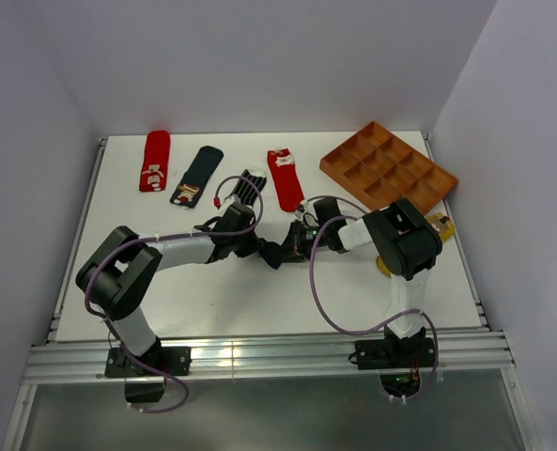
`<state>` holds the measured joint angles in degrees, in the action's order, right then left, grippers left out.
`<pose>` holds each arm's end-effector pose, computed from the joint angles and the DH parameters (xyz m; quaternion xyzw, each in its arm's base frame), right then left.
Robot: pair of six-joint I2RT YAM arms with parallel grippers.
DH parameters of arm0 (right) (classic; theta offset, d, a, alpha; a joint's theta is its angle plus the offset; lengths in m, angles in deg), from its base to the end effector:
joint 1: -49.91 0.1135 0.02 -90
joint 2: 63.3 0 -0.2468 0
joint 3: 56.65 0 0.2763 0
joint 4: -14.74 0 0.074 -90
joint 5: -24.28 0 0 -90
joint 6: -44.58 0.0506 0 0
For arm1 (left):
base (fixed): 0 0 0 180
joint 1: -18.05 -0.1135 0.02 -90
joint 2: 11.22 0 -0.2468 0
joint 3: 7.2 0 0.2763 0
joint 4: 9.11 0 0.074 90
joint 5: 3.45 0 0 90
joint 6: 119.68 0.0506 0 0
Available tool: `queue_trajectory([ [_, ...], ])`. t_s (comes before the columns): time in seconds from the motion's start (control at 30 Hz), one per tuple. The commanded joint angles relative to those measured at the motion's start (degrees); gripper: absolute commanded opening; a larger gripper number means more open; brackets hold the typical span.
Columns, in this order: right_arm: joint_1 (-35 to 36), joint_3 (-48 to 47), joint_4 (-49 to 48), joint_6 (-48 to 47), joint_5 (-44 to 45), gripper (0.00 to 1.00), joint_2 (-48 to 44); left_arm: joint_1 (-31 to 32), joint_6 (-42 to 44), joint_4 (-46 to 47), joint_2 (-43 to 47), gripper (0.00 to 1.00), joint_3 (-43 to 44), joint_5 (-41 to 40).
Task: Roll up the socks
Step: Roll the sock at the center of the board.
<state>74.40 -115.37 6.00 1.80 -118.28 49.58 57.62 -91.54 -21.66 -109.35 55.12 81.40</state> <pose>0.3030 0.1822 0.0423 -0.0012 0.8465 0.5312 0.0357 0.2817 -0.2269 0.1032 -0.1962 0.9131 -0.2482 0.2573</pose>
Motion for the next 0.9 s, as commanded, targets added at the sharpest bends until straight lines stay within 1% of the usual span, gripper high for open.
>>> queue_trajectory([
  [0.0,0.12,0.29,6.94,-8.0,6.74,0.2,-5.37,0.15,1.31,-3.06,-1.19,0.09,1.9,-0.39],
  [0.07,0.56,0.99,8.35,-9.86,8.78,0.3,-7.84,0.15,1.66,-3.68,-1.1,0.02,2.25,-0.74],
  [0.1,1.08,1.35,8.71,-11.7,11.22,0.36,-10.37,0.15,2.01,-4.55,-1.01,0.0,2.77,-0.74],
  [0.17,1.87,2.22,10.81,-13.81,14.66,0.39,-13.2,0.24,2.54,-5.43,-1.1,0.0,3.3,-0.65],
  [0.2,2.92,2.58,11.43,-16.0,17.11,0.41,-16.17,0.33,2.97,-5.87,-1.19,0.0,3.92,-0.83],
  [0.23,3.63,3.1,12.65,-17.06,21.66,0.41,-17.77,0.33,3.24,-7.01,-1.28,0.0,4.18,-1.0],
  [0.3,5.3,3.54,13.71,-20.58,26.95,0.41,-22.06,0.51,4.03,-7.89,-1.63,0.0,5.23,-1.01],
  [0.33,7.48,3.55,14.68,-21.64,31.76,0.41,-23.22,0.59,4.03,-8.6,-1.72,0.0,5.5,-1.01],
  [0.4,10.12,3.02,15.39,-24.89,36.45,0.41,-26.03,0.77,4.03,-8.78,-1.72,0.0,5.68,-1.09],
  [0.43,12.84,2.93,15.74,-25.85,39.26,0.41,-26.65,0.77,4.12,-8.87,-1.72,0.0,5.85,-1.01],
  [0.47,14.17,2.76,15.65,-27.52,43.2,0.41,-27.27,0.94,4.21,-9.04,-1.72,0.0,5.94,-0.92],
  [0.53,17.24,2.49,14.52,-28.5,45.69,0.4,-27.1,1.12,4.3,-9.22,-1.89,0.0,6.47,-0.74],
  [0.73,20.07,0.74,13.1,-30.52,49.47,0.38,-23.15,1.3,4.74,-9.48,-1.63,0.0,6.82,-0.57],
  [0.87,21.73,-0.06,13.81,-32.1,51.58,0.39,-20.69,1.3,4.74,-9.31,-1.72,0.0,6.73,-0.3],
])
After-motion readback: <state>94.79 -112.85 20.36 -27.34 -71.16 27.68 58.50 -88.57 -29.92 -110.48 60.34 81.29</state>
